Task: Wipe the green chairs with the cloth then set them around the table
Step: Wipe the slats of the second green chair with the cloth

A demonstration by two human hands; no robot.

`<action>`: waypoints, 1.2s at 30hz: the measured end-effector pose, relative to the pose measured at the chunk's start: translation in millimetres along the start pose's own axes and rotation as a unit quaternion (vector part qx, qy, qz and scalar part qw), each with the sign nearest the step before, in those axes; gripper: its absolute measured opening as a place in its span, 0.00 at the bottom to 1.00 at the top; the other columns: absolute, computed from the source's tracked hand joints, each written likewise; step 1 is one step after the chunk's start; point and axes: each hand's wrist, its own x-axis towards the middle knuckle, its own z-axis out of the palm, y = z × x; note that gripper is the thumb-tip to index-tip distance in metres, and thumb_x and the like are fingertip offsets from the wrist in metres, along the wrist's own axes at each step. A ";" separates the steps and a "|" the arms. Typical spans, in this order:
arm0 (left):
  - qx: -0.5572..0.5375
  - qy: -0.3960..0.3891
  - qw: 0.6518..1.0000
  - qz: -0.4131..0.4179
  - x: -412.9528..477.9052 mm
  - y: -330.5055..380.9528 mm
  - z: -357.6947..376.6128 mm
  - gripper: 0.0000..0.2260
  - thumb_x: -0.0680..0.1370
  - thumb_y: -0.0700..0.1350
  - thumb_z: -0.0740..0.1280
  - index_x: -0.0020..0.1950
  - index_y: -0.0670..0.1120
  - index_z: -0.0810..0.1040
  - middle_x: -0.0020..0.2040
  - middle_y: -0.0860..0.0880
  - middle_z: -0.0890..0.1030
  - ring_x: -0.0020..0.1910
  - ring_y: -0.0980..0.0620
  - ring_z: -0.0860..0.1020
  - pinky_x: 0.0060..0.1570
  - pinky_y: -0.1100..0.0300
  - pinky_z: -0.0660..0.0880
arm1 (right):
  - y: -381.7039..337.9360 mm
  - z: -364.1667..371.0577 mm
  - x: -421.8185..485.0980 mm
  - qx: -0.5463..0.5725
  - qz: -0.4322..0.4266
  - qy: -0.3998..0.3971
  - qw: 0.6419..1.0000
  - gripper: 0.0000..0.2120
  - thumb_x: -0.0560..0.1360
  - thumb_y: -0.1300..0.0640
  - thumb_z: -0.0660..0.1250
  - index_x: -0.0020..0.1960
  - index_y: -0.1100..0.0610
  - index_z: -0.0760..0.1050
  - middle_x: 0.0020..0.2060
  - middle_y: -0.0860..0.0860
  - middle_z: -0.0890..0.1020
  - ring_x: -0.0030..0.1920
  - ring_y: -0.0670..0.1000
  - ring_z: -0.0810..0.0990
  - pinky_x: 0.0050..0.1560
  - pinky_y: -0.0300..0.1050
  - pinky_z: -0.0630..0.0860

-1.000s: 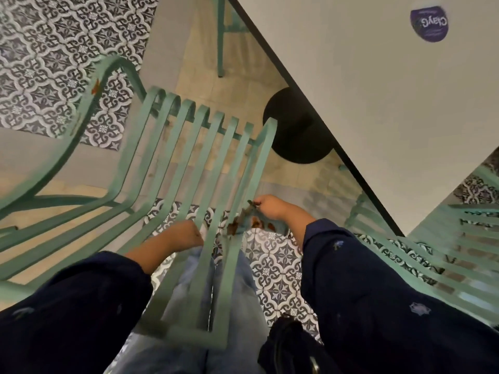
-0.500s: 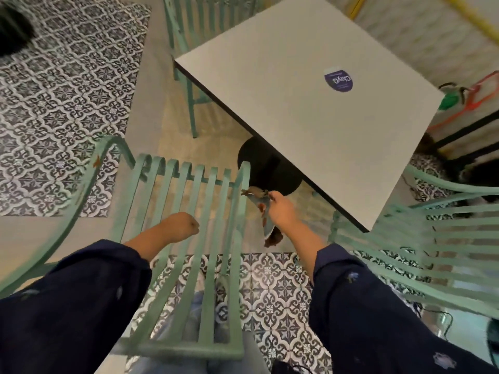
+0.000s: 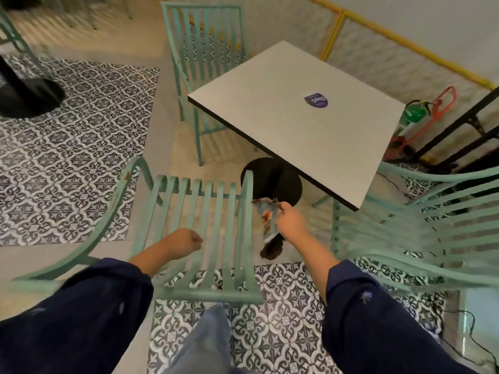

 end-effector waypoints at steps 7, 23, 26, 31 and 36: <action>-0.034 0.096 0.995 0.003 -96.3 -48.4 -26.4 0.15 0.78 0.44 0.62 0.64 0.46 0.76 0.64 0.45 0.78 0.62 0.47 0.76 0.62 0.57 0.70 | -53.5 39.8 -56.4 0.049 0.004 -0.020 0.999 0.11 0.79 0.58 0.56 0.57 0.61 0.72 0.49 0.57 0.78 0.47 0.54 0.76 0.47 0.46 0.72; -0.139 0.217 0.966 0.003 -196.8 -241.5 -145.8 0.13 0.77 0.44 0.64 0.61 0.47 0.78 0.59 0.49 0.81 0.54 0.51 0.81 0.54 0.62 0.74 | -229.9 207.2 -105.8 0.373 0.152 -0.027 0.915 0.08 0.80 0.65 0.55 0.59 0.62 0.66 0.56 0.60 0.74 0.53 0.61 0.75 0.41 0.52 0.77; -0.159 0.221 0.962 0.019 -197.3 -277.9 -174.2 0.13 0.77 0.44 0.63 0.61 0.48 0.78 0.58 0.48 0.82 0.49 0.50 0.82 0.49 0.60 0.76 | -257.9 245.9 -109.8 0.392 0.175 0.016 0.903 0.11 0.81 0.64 0.54 0.62 0.59 0.65 0.55 0.62 0.75 0.50 0.61 0.75 0.31 0.48 0.75; -0.124 0.171 0.975 0.066 -198.3 -321.8 -209.3 0.13 0.77 0.45 0.64 0.61 0.49 0.78 0.58 0.50 0.81 0.49 0.54 0.79 0.46 0.64 0.73 | -287.5 299.9 -101.0 0.450 0.251 0.065 0.855 0.11 0.80 0.64 0.57 0.60 0.66 0.70 0.54 0.63 0.76 0.56 0.64 0.75 0.55 0.60 0.75; -0.108 0.148 0.977 0.105 -177.1 -357.5 -253.9 0.13 0.78 0.45 0.64 0.62 0.48 0.78 0.58 0.49 0.81 0.45 0.58 0.76 0.41 0.71 0.70 | -309.3 333.6 -86.8 0.558 0.255 0.108 0.782 0.11 0.80 0.62 0.56 0.60 0.61 0.71 0.48 0.62 0.77 0.42 0.59 0.77 0.35 0.50 0.79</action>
